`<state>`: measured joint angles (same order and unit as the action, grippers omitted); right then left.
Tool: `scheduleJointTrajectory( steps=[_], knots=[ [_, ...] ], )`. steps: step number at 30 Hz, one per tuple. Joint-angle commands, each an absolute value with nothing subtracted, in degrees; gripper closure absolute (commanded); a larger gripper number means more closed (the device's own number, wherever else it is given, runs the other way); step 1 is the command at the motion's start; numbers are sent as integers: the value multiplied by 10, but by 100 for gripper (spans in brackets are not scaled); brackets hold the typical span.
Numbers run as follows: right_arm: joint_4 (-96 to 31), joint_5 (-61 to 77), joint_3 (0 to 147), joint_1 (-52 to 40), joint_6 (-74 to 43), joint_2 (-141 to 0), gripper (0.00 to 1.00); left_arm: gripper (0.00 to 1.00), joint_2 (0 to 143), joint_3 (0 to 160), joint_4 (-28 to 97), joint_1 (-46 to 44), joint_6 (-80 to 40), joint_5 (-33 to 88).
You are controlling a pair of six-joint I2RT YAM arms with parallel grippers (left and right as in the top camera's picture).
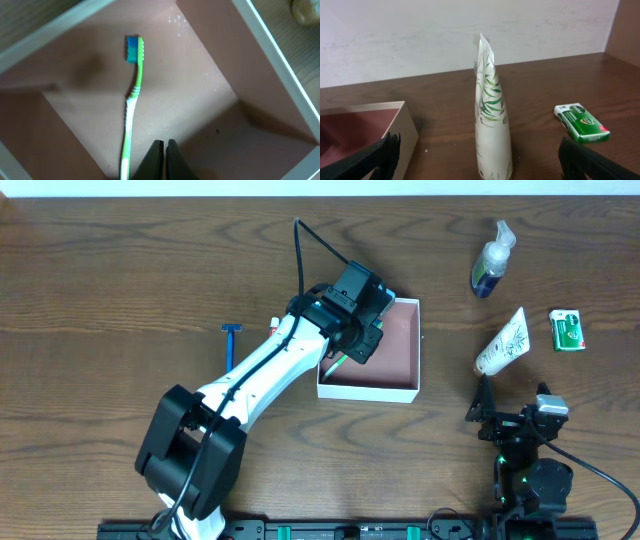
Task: Pack container
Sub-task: 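Lower the toothbrush into the box and open the left gripper, then move the left gripper over the Colgate toothpaste tube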
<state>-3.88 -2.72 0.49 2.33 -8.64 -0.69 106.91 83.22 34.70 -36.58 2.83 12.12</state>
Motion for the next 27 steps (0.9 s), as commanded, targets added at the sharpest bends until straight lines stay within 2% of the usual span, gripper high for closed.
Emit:
scheduleJointTrajectory(
  steps=[1, 2, 3, 6, 11, 13, 19, 27],
  knots=[
    [-41, -25, 3, 18, -81, -4, 1, 87, 1018, 847, 344, -359, 34, 128],
    [-41, -25, 3, 18, -81, -4, 1, 75, 1004, 847, 344, -356, 34, 126],
    [-41, -25, 3, 18, -81, -4, 1, 69, 990, 847, 345, -352, 34, 117],
    [-41, -25, 3, 18, -81, -4, 1, 66, 944, 847, 359, -330, 34, 53],
    [-41, -25, 3, 18, -81, -4, 1, 26, 904, 847, 410, -256, 31, -11],
    [-41, -25, 3, 18, -81, -4, 1, 24, 906, 845, 436, -216, 11, -10],
    [-41, -25, 3, 18, -81, -4, 1, 24, 932, 818, 465, -129, 6, 68],
    [-41, -25, 3, 18, -81, -4, 1, 24, 1020, 801, 463, -114, 34, 71]
  ],
)
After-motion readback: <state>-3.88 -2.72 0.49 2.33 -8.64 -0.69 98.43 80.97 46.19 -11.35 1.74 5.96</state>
